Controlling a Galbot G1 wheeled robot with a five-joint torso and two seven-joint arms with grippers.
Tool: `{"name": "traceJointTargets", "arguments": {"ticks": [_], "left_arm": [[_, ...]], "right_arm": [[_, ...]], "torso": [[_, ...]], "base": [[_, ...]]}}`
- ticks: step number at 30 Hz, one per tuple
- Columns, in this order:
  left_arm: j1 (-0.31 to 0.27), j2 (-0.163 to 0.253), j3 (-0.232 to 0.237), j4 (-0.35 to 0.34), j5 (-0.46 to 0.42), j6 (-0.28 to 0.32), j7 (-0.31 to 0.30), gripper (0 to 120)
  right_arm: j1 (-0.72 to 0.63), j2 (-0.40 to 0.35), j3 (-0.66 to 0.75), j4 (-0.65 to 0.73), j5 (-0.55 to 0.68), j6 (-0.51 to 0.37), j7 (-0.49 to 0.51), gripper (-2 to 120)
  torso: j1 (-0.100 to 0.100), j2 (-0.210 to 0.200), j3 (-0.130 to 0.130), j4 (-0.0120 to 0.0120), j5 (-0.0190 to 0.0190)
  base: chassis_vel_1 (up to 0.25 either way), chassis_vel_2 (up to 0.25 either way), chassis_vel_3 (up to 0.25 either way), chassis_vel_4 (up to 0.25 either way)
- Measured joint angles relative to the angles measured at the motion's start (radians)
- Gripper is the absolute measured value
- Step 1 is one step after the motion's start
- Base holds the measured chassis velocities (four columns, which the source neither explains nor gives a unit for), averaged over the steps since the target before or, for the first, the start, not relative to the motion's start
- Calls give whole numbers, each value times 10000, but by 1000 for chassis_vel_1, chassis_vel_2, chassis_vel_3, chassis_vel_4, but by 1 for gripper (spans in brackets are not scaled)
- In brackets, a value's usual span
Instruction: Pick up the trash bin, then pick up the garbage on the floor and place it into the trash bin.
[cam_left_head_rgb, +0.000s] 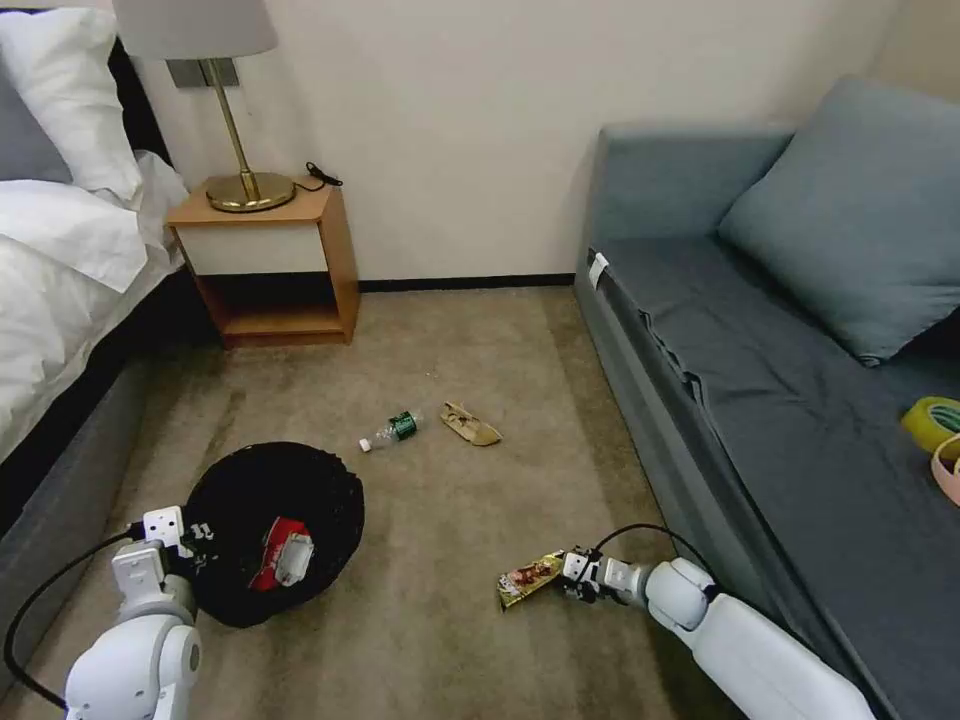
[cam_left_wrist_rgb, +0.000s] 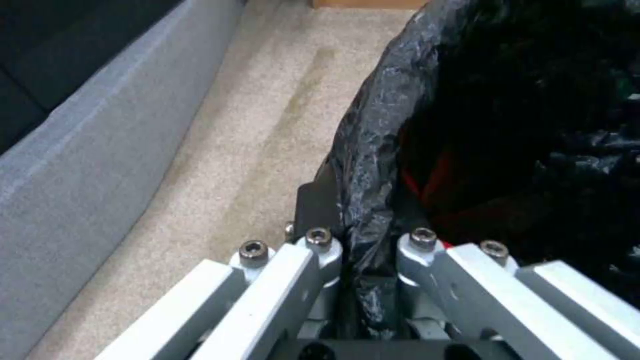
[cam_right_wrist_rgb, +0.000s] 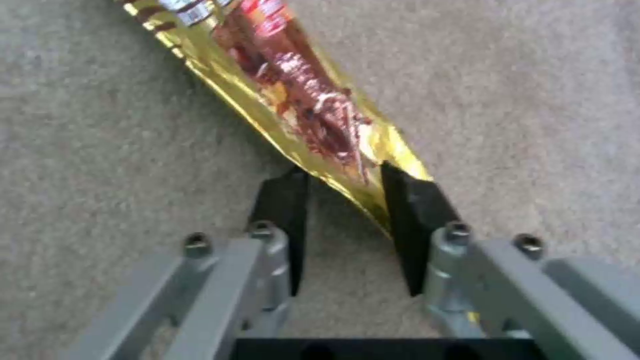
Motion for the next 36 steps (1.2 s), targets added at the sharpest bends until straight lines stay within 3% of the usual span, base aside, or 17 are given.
{"name": "traceJointTargets", "arguments": {"ticks": [2,8,16,24,31,36], "left_arm": [[1,-2,13,2,6,-19,27,4],[9,0,18,34,23,-68,51,4],[26,-6,45,128,121,-308,82,4],[66,51,34,126,122,-308,125,4],[124,51,84,0,182,-383,256,4],[167,26,186,-94,303,-576,439,4]], "right_arm": [[-44,53,-13,-120,-68,53,-19,16],[-56,149,-12,-235,-111,109,-31,0],[-37,141,81,-201,-163,220,-80,0],[-22,-161,531,1066,261,343,-239,0],[336,-480,523,2947,1965,243,-542,0],[872,-418,177,4461,3419,-357,-602,0]], "torso": [[0,0,0,-2,2],[1,2,0,-1,0],[1,3,-1,-1,-1],[0,4,-1,-2,0],[0,5,-1,-1,-2],[-1,5,-1,0,-2]], "base": [[0,0,0,0],[0,0,0,0],[0,0,0,0],[0,0,0,0],[0,0,0,0],[0,0,0,0]]}}
